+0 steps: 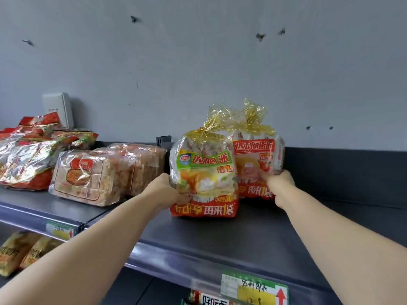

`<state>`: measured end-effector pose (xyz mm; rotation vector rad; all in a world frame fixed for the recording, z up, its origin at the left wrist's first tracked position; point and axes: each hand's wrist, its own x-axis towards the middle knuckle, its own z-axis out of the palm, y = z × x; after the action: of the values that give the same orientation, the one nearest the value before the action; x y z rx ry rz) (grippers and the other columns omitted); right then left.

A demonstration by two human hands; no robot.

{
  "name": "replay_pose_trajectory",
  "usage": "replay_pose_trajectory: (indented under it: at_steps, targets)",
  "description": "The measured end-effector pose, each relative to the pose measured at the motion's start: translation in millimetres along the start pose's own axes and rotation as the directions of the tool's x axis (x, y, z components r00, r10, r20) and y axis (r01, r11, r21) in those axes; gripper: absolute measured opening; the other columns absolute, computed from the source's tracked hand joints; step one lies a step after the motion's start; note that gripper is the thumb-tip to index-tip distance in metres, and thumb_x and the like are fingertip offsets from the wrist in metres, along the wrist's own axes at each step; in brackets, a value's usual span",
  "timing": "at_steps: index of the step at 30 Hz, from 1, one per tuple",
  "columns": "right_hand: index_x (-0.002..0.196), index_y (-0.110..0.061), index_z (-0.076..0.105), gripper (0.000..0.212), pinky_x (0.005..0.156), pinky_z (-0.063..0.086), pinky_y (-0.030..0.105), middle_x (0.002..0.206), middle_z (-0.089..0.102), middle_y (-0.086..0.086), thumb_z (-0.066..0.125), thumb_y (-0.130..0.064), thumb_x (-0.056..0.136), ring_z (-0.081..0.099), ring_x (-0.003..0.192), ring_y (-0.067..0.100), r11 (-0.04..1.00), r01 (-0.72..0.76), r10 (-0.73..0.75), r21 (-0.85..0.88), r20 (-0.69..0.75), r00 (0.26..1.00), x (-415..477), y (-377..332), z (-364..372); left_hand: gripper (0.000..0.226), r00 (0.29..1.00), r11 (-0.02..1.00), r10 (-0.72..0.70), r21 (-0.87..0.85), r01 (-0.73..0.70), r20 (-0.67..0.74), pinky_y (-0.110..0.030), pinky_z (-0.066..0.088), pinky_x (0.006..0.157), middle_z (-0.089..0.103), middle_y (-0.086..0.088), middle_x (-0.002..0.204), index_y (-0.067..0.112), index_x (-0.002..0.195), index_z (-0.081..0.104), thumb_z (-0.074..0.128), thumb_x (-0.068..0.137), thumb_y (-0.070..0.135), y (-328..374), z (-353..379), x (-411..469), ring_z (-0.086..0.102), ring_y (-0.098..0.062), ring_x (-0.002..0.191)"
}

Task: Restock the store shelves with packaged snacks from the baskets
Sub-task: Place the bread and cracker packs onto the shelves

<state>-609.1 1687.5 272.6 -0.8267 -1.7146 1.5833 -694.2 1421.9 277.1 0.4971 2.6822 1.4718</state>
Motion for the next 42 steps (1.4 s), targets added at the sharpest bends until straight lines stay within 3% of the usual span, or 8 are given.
replay_pose_trajectory:
  at_steps: [9, 14, 19, 23, 26, 30, 35, 42]
  targets:
    - [0.129, -0.014, 0.051, 0.048, 0.071, 0.057, 0.04, 0.114, 0.066, 0.009, 0.071, -0.029, 0.088, 0.066, 0.09, 0.024, 0.985, 0.061, -0.037, 0.159, -0.147, 0.989, -12.6, -9.0, -111.3, 0.048, 0.998, 0.931, -0.003, 0.363, 0.028, -0.07, -0.03, 0.05, 0.071, 0.063, -0.008, 0.109, 0.003, 0.119, 0.056, 0.071, 0.082, 0.029, 39.0, 54.4, 42.2, 0.064, -0.025, 0.099]
    - [0.128, -0.018, 0.051, 0.044, 0.092, 0.052, 0.048, 0.114, 0.067, 0.006, 0.069, -0.026, 0.088, 0.066, 0.101, 0.026, 0.988, 0.106, -0.107, 0.115, 0.006, 0.994, -50.1, -10.3, -143.9, 0.05, 0.997, 0.908, 0.002, 0.419, 0.028, -0.071, -0.038, 0.044, 0.091, 0.054, -0.013, 0.126, 0.011, 0.123, 0.049, 0.057, 0.079, 0.031, 44.2, 92.1, 67.8, 0.052, -0.031, 0.116]
    - [0.127, -0.02, 0.05, 0.045, 0.097, 0.05, 0.046, 0.113, 0.069, 0.004, 0.07, -0.024, 0.087, 0.066, 0.104, 0.023, 0.991, 0.114, -0.126, 0.065, 0.218, 0.968, -70.5, -12.3, -118.9, 0.047, 0.993, 0.995, -0.03, 0.088, 0.04, -0.113, -0.035, 0.044, 0.067, 0.059, -0.018, 0.121, 0.001, 0.127, 0.047, 0.064, 0.09, 0.025, 52.2, 95.5, 66.1, 0.062, -0.034, 0.104]
    - [0.129, -0.017, 0.046, 0.046, 0.086, 0.054, 0.038, 0.114, 0.065, 0.004, 0.069, -0.024, 0.089, 0.065, 0.101, 0.021, 0.994, 0.079, -0.097, 0.08, 0.254, 0.962, -72.4, -10.6, -58.8, 0.036, 0.989, 0.975, -0.088, -0.216, 0.06, -0.122, -0.037, 0.057, 0.075, 0.067, -0.016, 0.091, -0.003, 0.107, 0.065, 0.062, 0.088, 0.027, 44.7, 76.6, 56.9, 0.066, -0.03, 0.082]
    - [0.133, -0.019, 0.037, 0.052, 0.078, 0.05, 0.032, 0.12, 0.057, 0.002, 0.065, -0.029, 0.092, 0.059, 0.098, 0.017, 0.997, 0.017, -0.032, 0.074, 0.211, 0.977, -77.4, -4.2, -12.4, 0.044, 0.995, 0.856, -0.098, -0.508, 0.096, 0.024, -0.043, 0.054, 0.09, 0.068, -0.012, 0.101, 0.007, 0.104, 0.065, 0.048, 0.096, 0.047, 39.3, 46.6, 39.3, 0.067, -0.028, 0.095]
    - [0.14, -0.014, 0.025, 0.073, 0.083, 0.05, 0.036, 0.131, 0.052, 0.008, 0.066, -0.043, 0.087, 0.057, 0.105, 0.024, 0.988, 0.032, -0.018, -0.154, 0.093, 0.995, -74.4, 10.4, 16.1, 0.043, 0.986, 0.963, 0.04, -0.27, 0.006, 0.164, -0.031, 0.046, 0.074, 0.069, -0.005, 0.114, 0.015, 0.114, 0.065, 0.045, 0.1, 0.049, 26.0, 30.2, 11.5, 0.064, -0.024, 0.106]
    - [0.153, -0.02, 0.005, 0.103, 0.102, 0.045, 0.051, 0.147, 0.039, 0.012, 0.072, -0.049, 0.08, 0.046, 0.129, 0.034, 0.96, 0.082, -0.074, -0.267, 0.042, 0.996, -83.3, 2.5, 4.4, 0.033, 0.985, 0.985, 0.172, -0.032, -0.172, 0.003, -0.027, 0.042, 0.061, 0.066, 0.001, 0.106, 0.014, 0.11, 0.056, 0.056, 0.096, 0.043, 25.2, 36.7, -13.8, 0.061, -0.013, 0.088]
    - [0.128, -0.019, 0.048, 0.049, 0.083, 0.054, 0.043, 0.123, 0.056, 0.003, 0.059, -0.048, 0.09, 0.06, 0.102, 0.025, 0.787, 0.325, -0.304, -0.525, 0.128, 0.944, -157.2, 7.4, -12.5, 0.031, 0.927, 0.934, 0.352, -0.018, -0.357, -0.131, -0.028, 0.046, 0.078, 0.064, -0.003, 0.124, 0.016, 0.125, 0.062, 0.046, 0.098, 0.02, 38.0, 25.3, -76.1, 0.058, -0.018, 0.099]
